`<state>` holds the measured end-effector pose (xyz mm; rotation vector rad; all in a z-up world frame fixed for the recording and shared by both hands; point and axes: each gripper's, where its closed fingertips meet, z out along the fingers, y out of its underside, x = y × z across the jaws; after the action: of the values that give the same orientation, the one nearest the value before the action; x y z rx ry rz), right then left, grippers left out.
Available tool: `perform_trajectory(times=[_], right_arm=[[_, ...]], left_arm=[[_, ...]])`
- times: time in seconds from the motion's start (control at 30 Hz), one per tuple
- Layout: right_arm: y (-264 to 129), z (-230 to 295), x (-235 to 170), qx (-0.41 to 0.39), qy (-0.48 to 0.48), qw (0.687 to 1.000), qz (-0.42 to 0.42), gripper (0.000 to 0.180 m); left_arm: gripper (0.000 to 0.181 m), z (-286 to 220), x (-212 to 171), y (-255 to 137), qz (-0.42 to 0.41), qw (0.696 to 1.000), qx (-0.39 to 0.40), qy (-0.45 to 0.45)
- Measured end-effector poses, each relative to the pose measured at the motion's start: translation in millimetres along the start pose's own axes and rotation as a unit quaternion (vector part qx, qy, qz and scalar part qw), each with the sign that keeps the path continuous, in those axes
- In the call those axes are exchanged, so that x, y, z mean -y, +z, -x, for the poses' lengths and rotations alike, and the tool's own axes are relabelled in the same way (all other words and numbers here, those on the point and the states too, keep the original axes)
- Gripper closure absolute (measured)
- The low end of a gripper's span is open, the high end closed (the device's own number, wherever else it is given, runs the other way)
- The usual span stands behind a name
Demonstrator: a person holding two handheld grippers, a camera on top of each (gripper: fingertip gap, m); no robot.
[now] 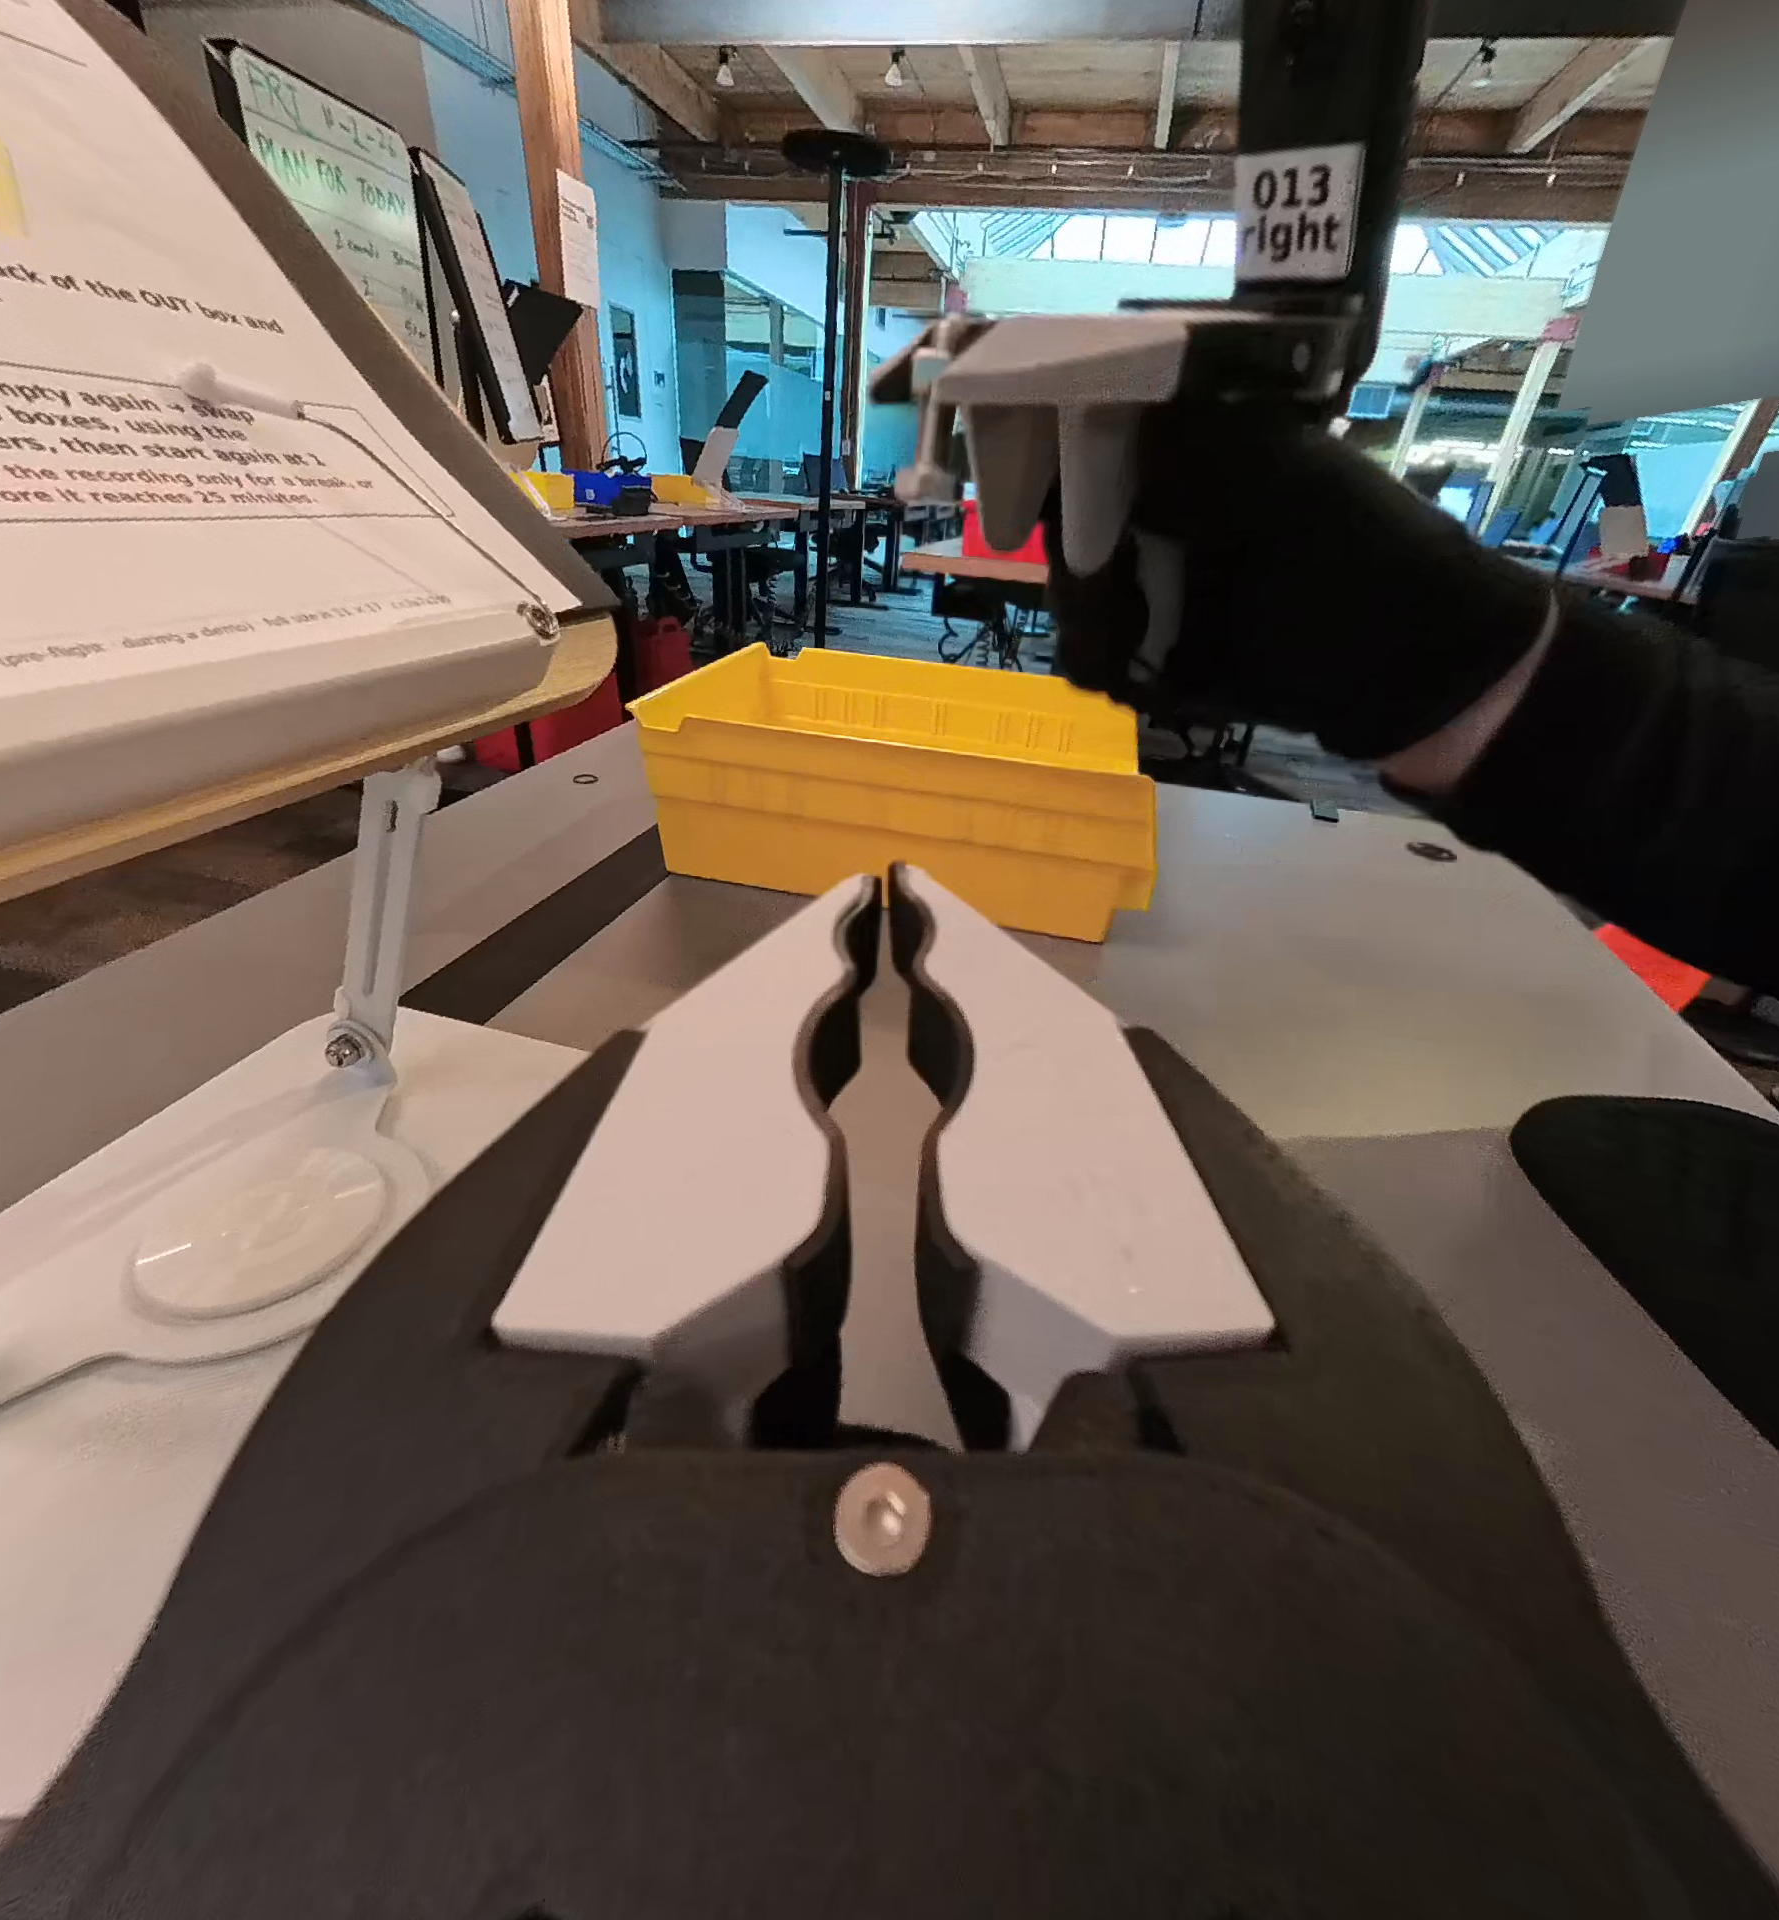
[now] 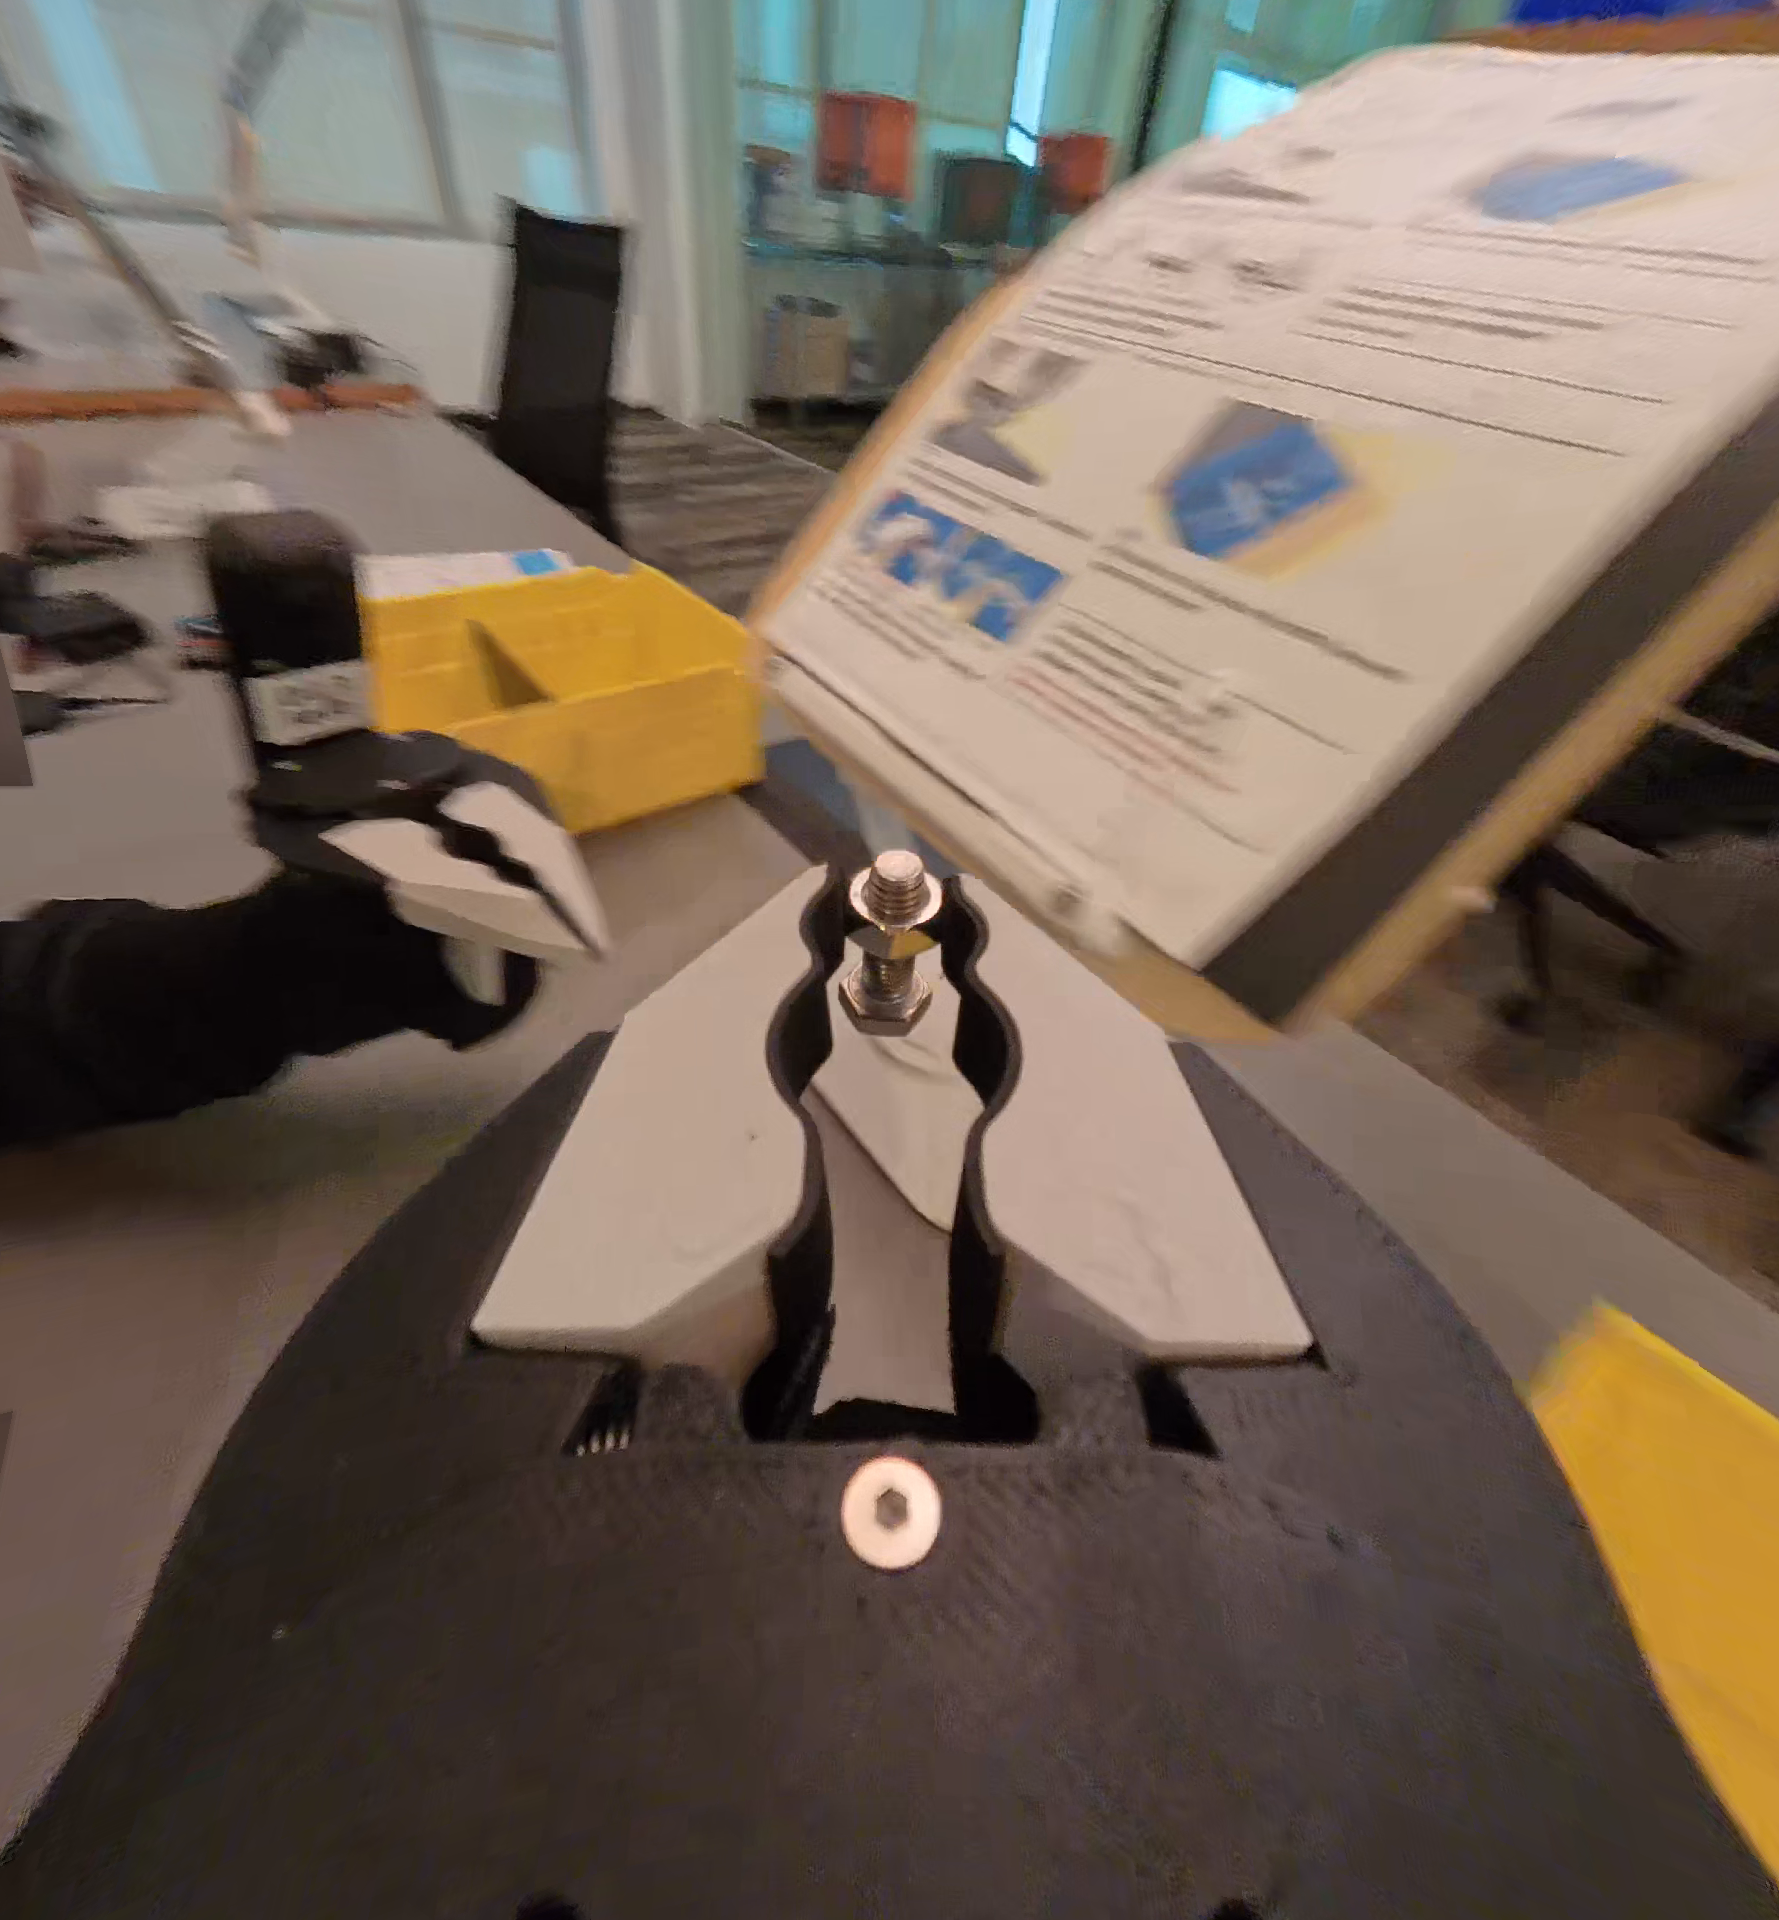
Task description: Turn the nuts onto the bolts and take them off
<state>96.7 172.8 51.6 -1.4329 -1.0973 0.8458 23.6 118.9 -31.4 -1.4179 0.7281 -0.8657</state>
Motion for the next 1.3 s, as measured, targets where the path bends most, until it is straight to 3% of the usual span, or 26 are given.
perform_trajectory(times=[0.1, 0.23, 0.57, 0.7, 0.83, 0.93, 1.03, 1.17, 1.3], right_arm=[[-49, -65, -14, -0.117, -0.011, 0.99, 0.084, 0.164], [-105, -132, -82, -0.216, 0.009, 0.945, 0.247, 0.164], [-145, -170, -237, -0.215, 0.138, 0.862, 0.437, 0.164], [-145, -170, -267, -0.198, 0.165, 0.842, 0.474, 0.164], [-141, -173, -273, -0.196, 0.165, 0.841, 0.477, 0.164], [-140, -178, -261, -0.207, 0.153, 0.845, 0.468, 0.156], [-139, -177, -222, -0.222, 0.124, 0.854, 0.454, 0.154], [-92, -148, -110, -0.208, 0.052, 0.919, 0.33, 0.159], [-26, -66, 21, -0.09, 0.004, 0.988, 0.123, 0.164]], left_arm=[[0.181, 2, -2, 0, 0.001, 1.0, 0.001, -0.006], [0.181, 1, -5, 2, 0.007, 1.0, 0.001, -0.008], [0.181, 8, -10, 1, 0.014, 1.0, 0.011, -0.018], [0.181, 9, -12, 2, 0.018, 1.0, 0.012, -0.02], [0.181, 10, -13, 2, 0.019, 0.999, 0.012, -0.022], [0.181, 11, -14, 2, 0.021, 0.999, 0.013, -0.023], [0.181, 11, -14, 2, 0.02, 0.999, 0.013, -0.022], [0.181, 11, -16, 5, 0.021, 0.999, 0.013, -0.023], [0.181, 8, -21, 10, 0.03, 0.999, 0.008, -0.02]])
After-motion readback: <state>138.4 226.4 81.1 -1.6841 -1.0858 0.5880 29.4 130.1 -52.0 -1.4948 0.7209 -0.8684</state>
